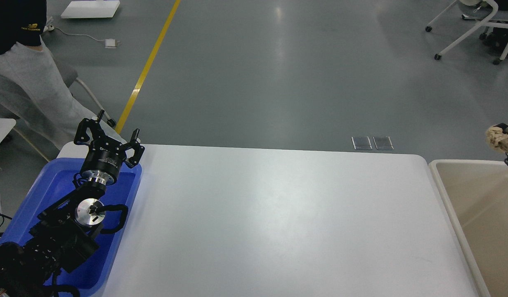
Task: Tidy desktop
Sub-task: 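Lift the tan object with the right gripper toward the white bin, then lower the tan object into the white bin and open the right gripper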
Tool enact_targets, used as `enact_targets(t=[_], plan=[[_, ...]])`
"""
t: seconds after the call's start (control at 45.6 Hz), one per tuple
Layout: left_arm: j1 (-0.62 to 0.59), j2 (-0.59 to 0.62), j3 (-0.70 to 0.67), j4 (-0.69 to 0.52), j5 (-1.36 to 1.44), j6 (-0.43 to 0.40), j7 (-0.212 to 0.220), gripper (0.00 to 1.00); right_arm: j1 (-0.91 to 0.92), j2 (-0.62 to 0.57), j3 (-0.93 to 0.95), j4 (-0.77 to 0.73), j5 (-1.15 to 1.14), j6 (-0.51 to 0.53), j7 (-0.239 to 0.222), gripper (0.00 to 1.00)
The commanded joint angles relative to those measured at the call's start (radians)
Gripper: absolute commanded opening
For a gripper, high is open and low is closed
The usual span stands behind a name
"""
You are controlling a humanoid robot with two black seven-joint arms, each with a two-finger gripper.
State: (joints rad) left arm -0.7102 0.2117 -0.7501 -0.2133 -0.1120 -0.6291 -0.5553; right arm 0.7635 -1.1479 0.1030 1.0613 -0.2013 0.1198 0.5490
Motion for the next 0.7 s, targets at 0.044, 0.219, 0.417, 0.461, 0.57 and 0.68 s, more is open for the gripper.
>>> enact_targets(t=[0.044, 0.219, 0.417, 0.461, 0.57, 0.68], plan=[[0.0, 0.0, 0.0, 0.0, 0.0, 0.0, 0.0, 1.0, -0.144, 0.181, 0.018, -0.243, 0.252, 0.0, 0.002, 0.0], [0.0, 0.0, 0.0, 0.0, 0.0, 0.0, 0.0, 1.0, -0.219, 0.361, 0.067, -0.458, 0.257, 0.009, -0.003, 0.0], [0.001, 0.0, 0.0, 0.0, 0.0, 0.0, 0.0, 1.0, -0.3, 0.467, 0.164, -0.619, 0.257, -0.003, -0.009, 0.0], [0.0, 0.0, 0.0, 0.0, 0.0, 0.0, 0.0, 1.0, -0.303, 0.499, 0.172, -0.674, 0.257, -0.003, -0.012, 0.0], [0.0, 0.0, 0.0, 0.0, 0.0, 0.0, 0.0, 1.0, -0.297, 0.6, 0.173, -0.858, 0.257, 0.0, -0.02, 0.0], [0.0, 0.0, 0.0, 0.0, 0.0, 0.0, 0.0, 1.0, -0.294, 0.692, 0.159, -1.007, 0.255, -0.002, -0.043, 0.0]])
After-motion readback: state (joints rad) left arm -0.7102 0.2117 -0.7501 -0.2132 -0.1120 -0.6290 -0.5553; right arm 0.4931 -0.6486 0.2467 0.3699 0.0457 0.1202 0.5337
